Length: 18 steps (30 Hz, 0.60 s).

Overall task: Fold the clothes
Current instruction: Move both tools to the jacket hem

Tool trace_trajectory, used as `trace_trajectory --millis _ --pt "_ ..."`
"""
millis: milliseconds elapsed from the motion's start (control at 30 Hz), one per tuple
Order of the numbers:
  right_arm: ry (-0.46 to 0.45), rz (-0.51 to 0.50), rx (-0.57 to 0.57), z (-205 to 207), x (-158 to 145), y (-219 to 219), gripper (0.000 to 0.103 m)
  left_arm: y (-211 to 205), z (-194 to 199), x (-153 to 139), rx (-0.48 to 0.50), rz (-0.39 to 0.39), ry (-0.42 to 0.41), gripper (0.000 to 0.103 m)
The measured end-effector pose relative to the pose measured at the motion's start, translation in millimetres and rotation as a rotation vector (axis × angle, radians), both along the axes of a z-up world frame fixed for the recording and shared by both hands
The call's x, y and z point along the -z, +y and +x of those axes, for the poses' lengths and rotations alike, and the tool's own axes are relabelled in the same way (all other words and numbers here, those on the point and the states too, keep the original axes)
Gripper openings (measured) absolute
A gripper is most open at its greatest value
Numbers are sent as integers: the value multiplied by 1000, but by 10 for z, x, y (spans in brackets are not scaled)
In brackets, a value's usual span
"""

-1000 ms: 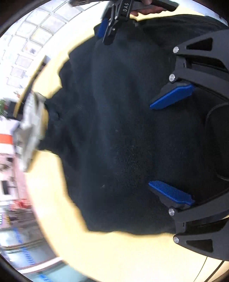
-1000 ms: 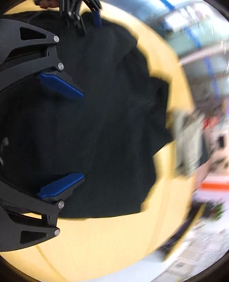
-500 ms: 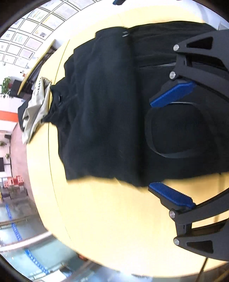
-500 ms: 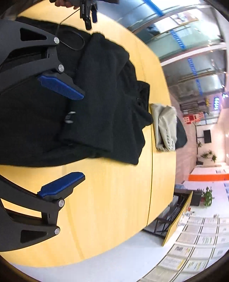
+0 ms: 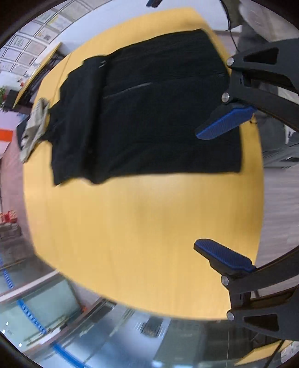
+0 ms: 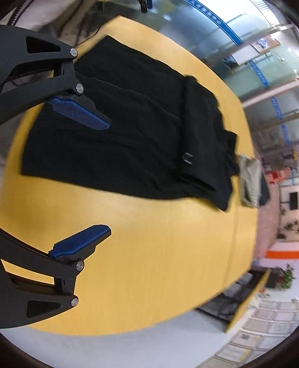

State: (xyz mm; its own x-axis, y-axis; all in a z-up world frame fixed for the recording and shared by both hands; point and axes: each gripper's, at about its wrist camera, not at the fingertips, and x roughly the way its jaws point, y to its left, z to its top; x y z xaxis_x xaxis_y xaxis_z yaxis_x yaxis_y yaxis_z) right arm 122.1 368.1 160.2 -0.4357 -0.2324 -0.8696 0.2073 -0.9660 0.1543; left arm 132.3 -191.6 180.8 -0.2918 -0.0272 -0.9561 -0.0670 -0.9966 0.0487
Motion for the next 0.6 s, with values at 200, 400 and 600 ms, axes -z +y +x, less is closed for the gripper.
trace_trajectory --millis 200,400,600 --pt "-97 -4 43 336 326 -303 103 159 -55 569 15 48 -51 92" --pt "-163 52 138 449 607 -517 103 270 -110 1103 14 98 -95 92" --pt "-200 54 161 486 809 -559 103 167 -43 1368 2 132 -154 92"
